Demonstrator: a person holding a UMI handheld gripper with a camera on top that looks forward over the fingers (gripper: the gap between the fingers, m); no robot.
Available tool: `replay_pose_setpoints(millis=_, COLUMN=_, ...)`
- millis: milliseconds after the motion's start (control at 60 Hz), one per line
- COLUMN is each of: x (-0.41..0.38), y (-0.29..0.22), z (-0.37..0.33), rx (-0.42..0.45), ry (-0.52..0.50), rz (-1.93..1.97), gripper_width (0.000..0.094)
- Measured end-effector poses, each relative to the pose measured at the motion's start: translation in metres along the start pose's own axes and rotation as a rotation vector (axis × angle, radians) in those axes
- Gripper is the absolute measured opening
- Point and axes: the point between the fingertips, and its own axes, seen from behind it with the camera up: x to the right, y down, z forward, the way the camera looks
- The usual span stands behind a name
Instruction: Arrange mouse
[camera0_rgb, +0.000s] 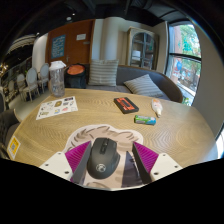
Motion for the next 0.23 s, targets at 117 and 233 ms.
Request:
replay_pose_setpoints(millis=117, x=0.005, y=0.013, z=-0.051, rx=0.033, ry=-0.069, rz=0.051, gripper_width=0.0855)
replay_pose_setpoints(millis=233, x=0.033, y=0.035, z=-0.109, rx=0.089, ry=-0.096, rz=0.072, gripper_width=0.0855)
